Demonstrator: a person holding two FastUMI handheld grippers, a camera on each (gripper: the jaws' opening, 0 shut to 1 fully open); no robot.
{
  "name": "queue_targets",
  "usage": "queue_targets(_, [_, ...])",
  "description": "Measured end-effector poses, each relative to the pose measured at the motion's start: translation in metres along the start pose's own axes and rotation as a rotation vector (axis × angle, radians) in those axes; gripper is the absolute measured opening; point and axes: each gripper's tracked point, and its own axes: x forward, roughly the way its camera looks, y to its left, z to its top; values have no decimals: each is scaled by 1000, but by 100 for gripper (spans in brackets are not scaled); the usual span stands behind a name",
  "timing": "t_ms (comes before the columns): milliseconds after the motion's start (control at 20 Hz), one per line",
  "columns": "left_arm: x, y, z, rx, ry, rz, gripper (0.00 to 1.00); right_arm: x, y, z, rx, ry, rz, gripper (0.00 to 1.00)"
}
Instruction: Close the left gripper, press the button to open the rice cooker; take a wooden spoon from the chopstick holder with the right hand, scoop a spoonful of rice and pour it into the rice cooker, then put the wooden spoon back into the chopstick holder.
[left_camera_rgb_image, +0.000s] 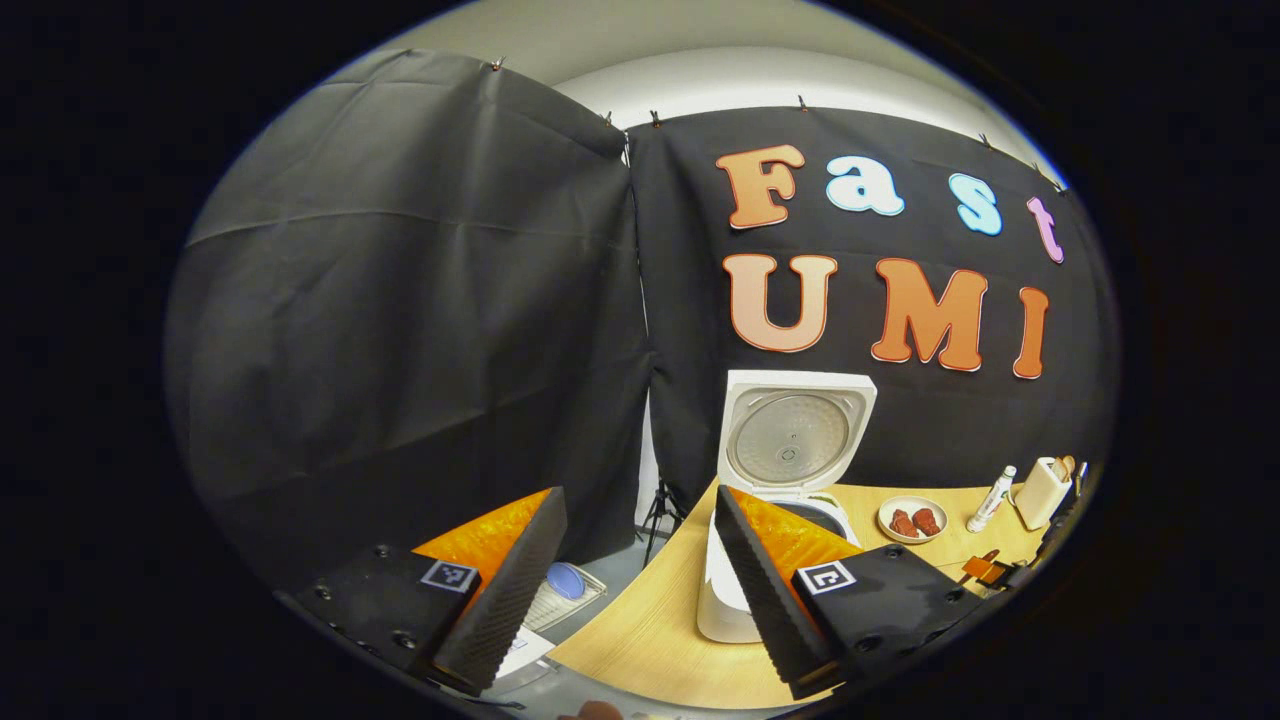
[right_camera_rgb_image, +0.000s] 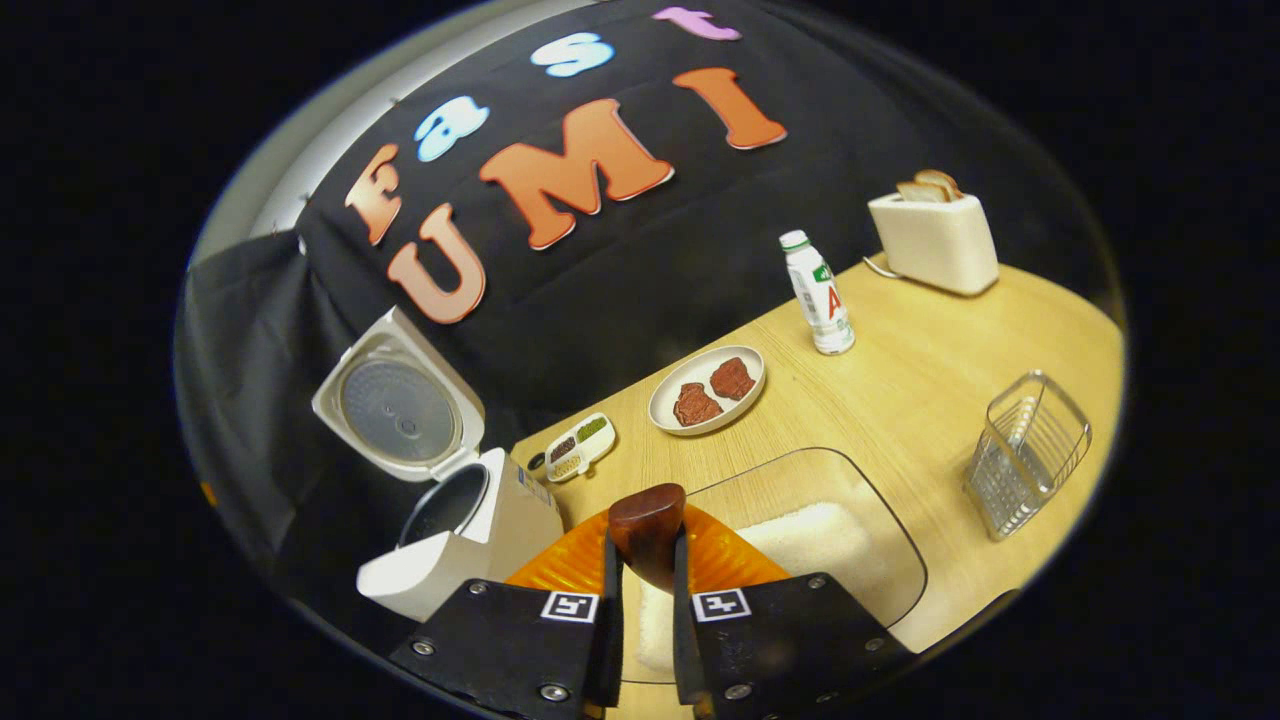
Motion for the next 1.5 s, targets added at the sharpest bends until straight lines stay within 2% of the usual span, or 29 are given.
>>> queue_targets(300, [-7,-1,1,-1,-1,-2,100,2,-39,7,395,-12,-21,20])
queue_targets(400, [-10,-1,2,8,-2,-3,100,1,-45,7,469,-12,-18,20])
queue_targets(800, [-17,3,9,-7,-21,2,100,-6,-41,34,589,-57,45,20])
queue_targets(850, [-17,3,10,-7,-24,3,100,-7,-41,38,599,-65,48,15])
queue_targets(900, [-17,3,11,-7,-27,5,100,-7,-43,42,616,-72,50,20])
queue_targets(1100, [-20,5,15,-19,-38,6,100,-14,-44,61,692,-104,82,20])
queue_targets(1500, [-23,5,21,-37,-57,6,100,-20,-39,83,728,-124,87,20])
